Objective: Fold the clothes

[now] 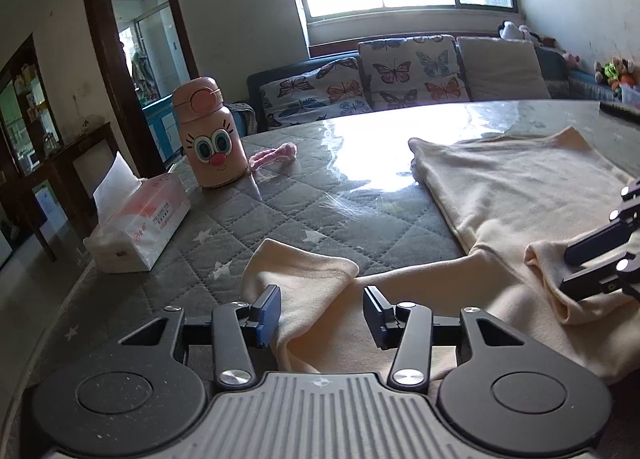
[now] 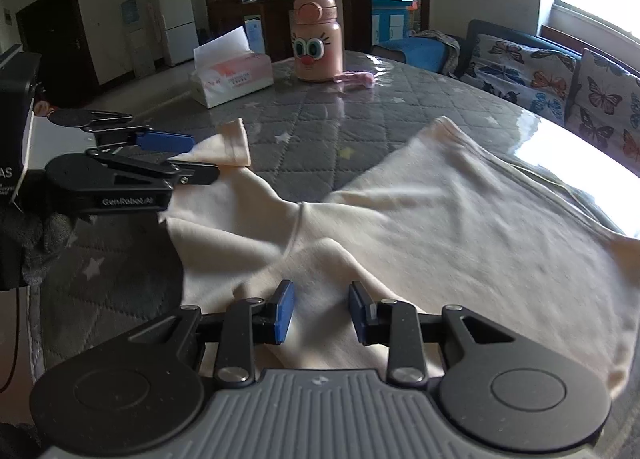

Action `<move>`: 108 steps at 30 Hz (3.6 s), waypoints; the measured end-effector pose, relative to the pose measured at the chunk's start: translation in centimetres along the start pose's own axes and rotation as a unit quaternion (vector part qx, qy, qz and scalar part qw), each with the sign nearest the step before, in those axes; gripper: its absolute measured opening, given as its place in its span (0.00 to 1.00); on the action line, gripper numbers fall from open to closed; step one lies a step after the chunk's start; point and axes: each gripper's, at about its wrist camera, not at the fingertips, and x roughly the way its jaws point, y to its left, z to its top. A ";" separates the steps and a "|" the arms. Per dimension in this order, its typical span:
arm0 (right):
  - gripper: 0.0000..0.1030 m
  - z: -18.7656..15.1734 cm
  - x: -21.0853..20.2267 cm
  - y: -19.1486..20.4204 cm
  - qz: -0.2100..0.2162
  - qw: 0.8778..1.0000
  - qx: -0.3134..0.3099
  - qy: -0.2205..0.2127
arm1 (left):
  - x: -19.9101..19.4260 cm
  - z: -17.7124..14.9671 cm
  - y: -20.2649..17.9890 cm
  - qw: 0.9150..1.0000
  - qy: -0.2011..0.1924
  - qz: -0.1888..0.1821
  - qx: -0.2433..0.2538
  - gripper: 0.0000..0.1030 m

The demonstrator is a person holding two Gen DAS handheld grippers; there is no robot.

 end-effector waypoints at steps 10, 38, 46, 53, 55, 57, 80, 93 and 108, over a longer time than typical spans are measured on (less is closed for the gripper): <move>0.31 -0.6 -1.5 0.8 0.006 1.000 -0.020 0.010 | 1.2 -0.3 1.0 1.000 0.006 0.007 0.017 0.17; 0.32 -4.1 -8.6 -3.1 -0.044 0.997 0.059 -0.035 | -9.1 9.4 -7.2 0.948 -0.157 -0.274 -0.033 0.06; 0.32 -8.6 -11.0 -6.3 -0.065 0.989 0.130 -0.013 | -8.0 5.9 -10.2 0.948 -0.104 -0.299 0.039 0.33; 0.37 -10.3 -13.3 -6.5 -0.040 0.988 0.151 -0.015 | -4.8 2.3 -5.1 0.974 -0.030 -0.222 0.024 0.33; 0.37 -10.1 -13.5 -6.9 -0.034 0.986 0.164 -0.022 | -4.5 1.4 -4.6 0.977 -0.016 -0.211 0.023 0.33; 0.37 -9.8 -13.3 -7.5 -0.033 0.983 0.180 -0.026 | -4.3 0.7 -4.4 0.979 -0.007 -0.204 0.022 0.33; 0.12 -6.8 -12.0 -7.5 -0.121 0.979 0.149 -0.068 | -3.8 -1.0 -6.7 0.974 0.009 -0.215 0.074 0.31; 0.14 -5.7 -9.6 -7.7 -0.112 0.985 0.120 -0.060 | -3.3 3.9 -6.3 0.976 -0.027 -0.211 0.055 0.31; 0.22 -5.7 -7.2 -6.8 -0.100 0.990 0.092 -0.032 | 1.6 4.0 -7.8 0.977 0.009 -0.207 0.052 0.32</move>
